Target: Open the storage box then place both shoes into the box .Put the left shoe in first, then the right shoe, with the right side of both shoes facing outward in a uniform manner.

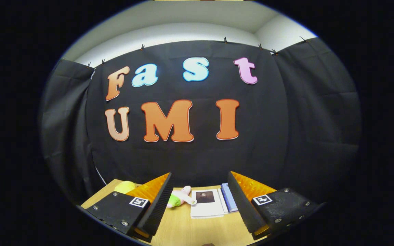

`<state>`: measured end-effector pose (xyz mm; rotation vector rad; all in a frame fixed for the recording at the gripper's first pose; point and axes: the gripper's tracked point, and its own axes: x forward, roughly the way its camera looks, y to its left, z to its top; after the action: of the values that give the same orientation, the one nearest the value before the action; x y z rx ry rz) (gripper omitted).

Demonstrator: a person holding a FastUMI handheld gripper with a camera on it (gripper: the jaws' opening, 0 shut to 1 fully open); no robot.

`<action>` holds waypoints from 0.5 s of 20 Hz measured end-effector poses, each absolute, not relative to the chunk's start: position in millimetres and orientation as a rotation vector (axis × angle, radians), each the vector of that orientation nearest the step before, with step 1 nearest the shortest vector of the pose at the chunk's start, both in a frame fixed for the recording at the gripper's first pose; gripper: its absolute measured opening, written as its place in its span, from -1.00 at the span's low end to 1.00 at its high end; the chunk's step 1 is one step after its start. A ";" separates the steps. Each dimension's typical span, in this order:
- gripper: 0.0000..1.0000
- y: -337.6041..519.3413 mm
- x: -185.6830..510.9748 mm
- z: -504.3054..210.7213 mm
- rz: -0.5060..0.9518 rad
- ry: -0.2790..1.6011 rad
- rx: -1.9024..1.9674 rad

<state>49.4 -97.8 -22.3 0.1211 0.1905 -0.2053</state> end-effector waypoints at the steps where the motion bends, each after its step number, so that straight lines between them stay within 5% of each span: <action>1: 0.91 -102.8 47.6 -19.1 -0.209 0.176 0.106; 10: 0.92 -109.1 45.6 -5.9 -0.180 0.146 0.122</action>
<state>45.6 -109.1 -5.9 0.1221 0.1460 -0.1801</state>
